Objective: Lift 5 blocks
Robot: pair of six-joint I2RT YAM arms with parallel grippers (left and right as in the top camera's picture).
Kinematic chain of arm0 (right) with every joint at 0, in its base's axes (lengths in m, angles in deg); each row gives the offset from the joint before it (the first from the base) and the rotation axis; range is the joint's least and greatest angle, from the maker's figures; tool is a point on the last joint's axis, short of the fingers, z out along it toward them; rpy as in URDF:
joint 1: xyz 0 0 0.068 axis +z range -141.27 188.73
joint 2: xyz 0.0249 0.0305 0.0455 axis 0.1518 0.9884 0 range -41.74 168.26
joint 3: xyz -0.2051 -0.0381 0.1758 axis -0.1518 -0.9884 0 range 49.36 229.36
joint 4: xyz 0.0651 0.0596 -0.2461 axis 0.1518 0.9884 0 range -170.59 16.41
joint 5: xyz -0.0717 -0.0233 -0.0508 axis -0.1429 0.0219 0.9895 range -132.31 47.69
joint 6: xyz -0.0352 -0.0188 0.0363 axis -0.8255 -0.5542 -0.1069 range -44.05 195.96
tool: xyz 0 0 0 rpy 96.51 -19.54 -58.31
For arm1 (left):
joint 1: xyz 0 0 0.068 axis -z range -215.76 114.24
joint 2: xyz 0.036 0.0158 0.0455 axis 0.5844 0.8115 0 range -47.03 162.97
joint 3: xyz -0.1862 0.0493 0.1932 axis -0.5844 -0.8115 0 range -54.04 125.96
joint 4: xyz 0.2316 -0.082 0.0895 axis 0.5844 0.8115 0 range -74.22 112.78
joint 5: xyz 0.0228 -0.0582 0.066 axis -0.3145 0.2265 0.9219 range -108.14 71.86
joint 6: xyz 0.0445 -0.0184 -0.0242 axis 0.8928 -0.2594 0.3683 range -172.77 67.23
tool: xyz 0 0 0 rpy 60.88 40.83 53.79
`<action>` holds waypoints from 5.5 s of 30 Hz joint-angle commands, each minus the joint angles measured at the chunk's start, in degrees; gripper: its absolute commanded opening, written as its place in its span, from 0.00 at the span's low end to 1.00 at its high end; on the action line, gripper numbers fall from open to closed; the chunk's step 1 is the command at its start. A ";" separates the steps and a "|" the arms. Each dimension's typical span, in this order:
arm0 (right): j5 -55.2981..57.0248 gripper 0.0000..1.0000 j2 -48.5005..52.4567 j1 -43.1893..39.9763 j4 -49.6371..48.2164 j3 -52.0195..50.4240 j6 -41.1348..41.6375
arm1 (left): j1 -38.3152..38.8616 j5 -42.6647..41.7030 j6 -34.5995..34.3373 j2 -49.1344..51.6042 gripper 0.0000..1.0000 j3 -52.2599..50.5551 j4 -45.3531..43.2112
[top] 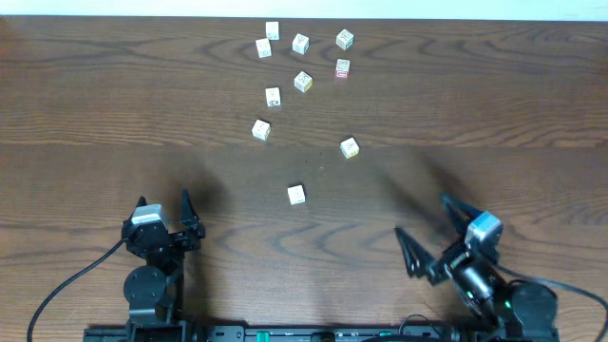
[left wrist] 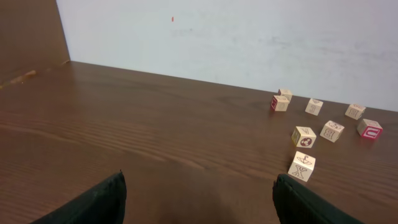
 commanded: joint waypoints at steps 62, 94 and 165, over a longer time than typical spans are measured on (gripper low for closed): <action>32.96 0.99 102.25 22.75 38.99 69.68 -16.48 | 0.13 0.55 -0.09 -0.39 0.76 -1.05 2.21; 32.81 0.50 117.57 24.35 27.26 69.68 -23.02 | 0.13 0.57 -0.09 -0.39 0.76 -1.05 2.21; 42.64 0.01 115.01 45.57 37.55 54.34 18.56 | 0.13 0.55 -0.09 -0.39 0.76 -1.05 2.21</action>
